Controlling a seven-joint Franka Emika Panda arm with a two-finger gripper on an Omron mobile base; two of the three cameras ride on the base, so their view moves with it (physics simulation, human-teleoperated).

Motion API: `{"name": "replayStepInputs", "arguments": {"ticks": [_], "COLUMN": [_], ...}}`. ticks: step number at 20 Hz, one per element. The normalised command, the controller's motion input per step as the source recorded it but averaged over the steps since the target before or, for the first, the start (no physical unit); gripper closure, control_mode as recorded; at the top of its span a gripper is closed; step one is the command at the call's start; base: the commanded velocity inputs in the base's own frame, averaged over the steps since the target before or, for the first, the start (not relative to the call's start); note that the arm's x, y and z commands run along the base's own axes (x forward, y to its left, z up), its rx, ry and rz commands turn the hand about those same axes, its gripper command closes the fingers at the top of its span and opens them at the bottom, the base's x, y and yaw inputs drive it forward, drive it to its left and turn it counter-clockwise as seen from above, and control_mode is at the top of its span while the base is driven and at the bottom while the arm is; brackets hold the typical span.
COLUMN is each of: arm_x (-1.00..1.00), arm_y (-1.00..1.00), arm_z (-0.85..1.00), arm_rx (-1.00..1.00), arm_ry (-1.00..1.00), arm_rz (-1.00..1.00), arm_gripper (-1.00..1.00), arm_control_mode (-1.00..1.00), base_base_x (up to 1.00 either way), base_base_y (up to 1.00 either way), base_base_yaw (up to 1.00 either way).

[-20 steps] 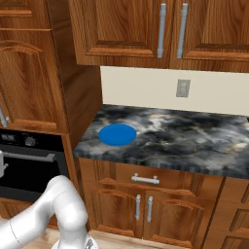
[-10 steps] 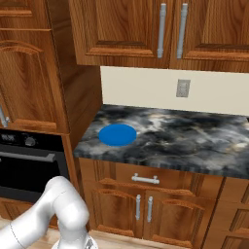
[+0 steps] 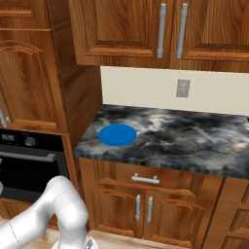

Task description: Take the fish from the oven and place it on the plate on the counter.

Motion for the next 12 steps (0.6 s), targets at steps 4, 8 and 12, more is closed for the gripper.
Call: {"name": "replayStepInputs", "arguments": {"ticks": [4, 8, 12], "arm_x": [0.0, 0.01, 0.12], "arm_y": [0.08, 0.09, 0.13], "arm_z": [-0.24, -0.36, -0.16], "arm_rx": [-0.02, -0.03, -0.04], "arm_ry": [0.0, 0.0, 0.0], "arm_rz": [0.01, 0.0, 0.0], "arm_gripper": [-1.0, -1.0, -1.0], "arm_control_mode": [-1.0, -1.0, -1.0], "base_base_x": [0.0, 0.0, 0.0], "base_base_y": [0.0, 0.0, 0.0], "base_base_yaw": [0.0, 0.0, 0.0]}}
